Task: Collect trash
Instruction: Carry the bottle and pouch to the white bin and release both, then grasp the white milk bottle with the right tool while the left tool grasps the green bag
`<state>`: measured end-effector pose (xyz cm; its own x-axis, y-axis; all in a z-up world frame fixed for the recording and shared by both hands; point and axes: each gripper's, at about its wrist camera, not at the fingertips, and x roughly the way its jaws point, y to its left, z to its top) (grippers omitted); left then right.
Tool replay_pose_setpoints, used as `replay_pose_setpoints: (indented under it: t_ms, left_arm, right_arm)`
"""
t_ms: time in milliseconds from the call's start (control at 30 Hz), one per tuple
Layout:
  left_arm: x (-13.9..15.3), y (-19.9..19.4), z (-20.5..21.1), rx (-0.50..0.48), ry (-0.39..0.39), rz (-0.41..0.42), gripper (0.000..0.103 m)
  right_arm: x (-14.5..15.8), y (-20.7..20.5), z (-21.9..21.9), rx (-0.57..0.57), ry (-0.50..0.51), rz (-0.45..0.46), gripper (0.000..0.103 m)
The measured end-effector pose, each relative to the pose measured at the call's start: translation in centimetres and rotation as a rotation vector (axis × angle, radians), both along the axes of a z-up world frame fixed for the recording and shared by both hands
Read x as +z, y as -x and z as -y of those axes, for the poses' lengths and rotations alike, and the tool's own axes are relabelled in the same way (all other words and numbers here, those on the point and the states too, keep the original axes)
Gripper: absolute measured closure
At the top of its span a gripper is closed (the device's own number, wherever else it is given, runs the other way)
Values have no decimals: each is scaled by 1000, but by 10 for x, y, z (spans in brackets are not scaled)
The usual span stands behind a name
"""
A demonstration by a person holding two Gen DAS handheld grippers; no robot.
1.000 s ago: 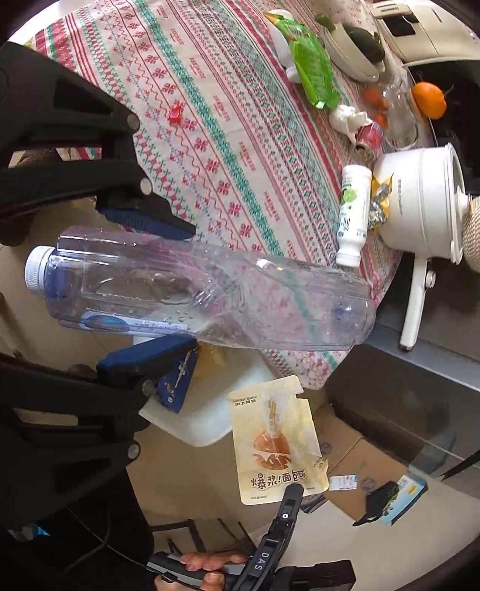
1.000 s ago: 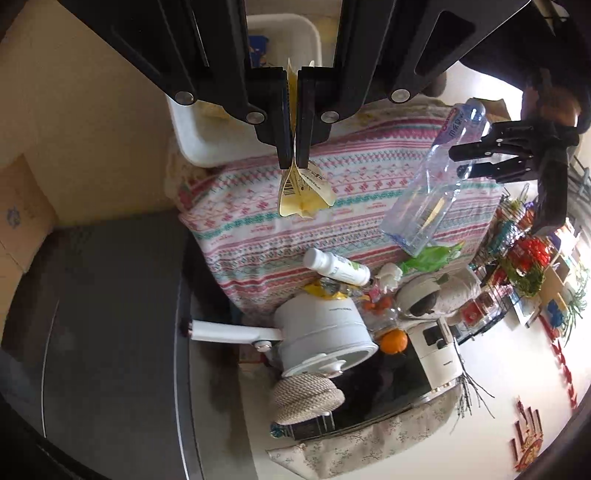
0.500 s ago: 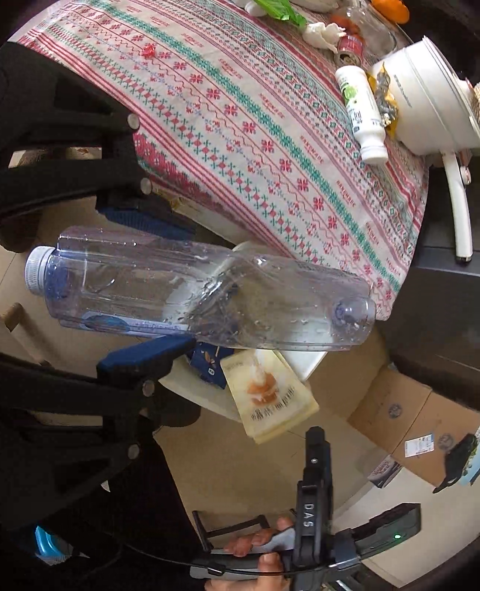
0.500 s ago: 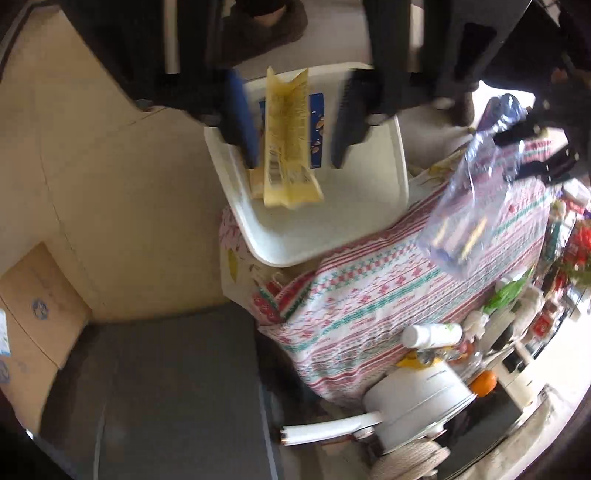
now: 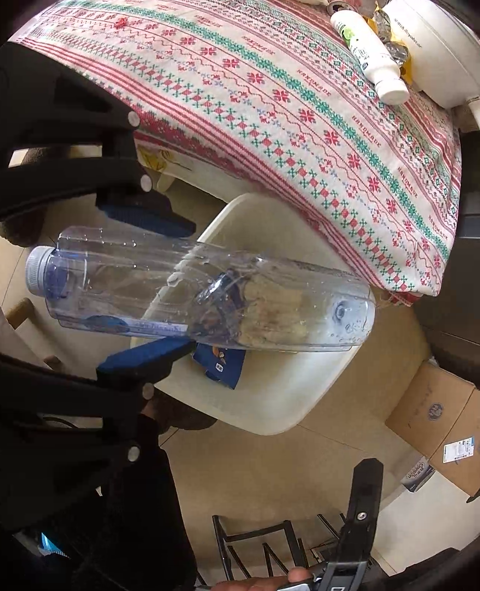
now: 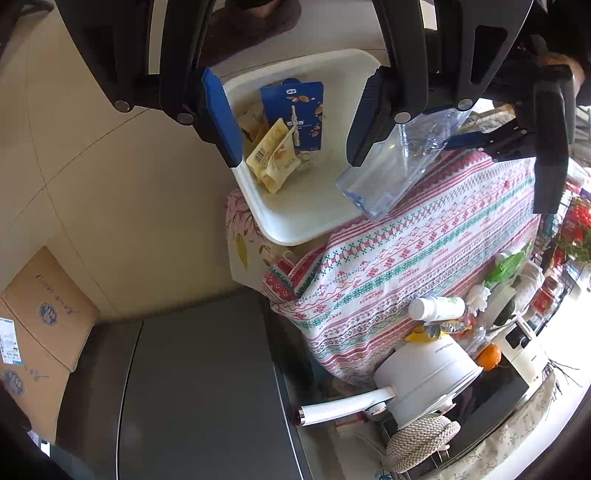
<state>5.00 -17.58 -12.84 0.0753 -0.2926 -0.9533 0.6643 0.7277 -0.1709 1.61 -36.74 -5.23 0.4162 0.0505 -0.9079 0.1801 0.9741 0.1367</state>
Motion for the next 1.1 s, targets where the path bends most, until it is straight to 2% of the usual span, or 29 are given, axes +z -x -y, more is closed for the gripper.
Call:
replay_pose_setpoints:
  t_ms: [167, 333, 533, 800, 1100]
  left_arm:
    - [1, -3, 9, -7, 39, 12, 44]
    - [10, -4, 10, -1, 64, 52, 28]
    - [19, -9, -1, 9, 69, 82, 25]
    - [31, -15, -31, 56, 65, 132, 23]
    - [44, -29, -88, 179, 66, 181, 20]
  right_arm:
    - [2, -1, 2, -9, -1, 5, 43]
    - [4, 0, 4, -16, 0, 14, 40]
    - [5, -2, 2, -18, 2, 17, 39]
    - [8, -14, -16, 11, 25, 23, 37]
    - [12, -35, -53, 68, 43, 42, 32]
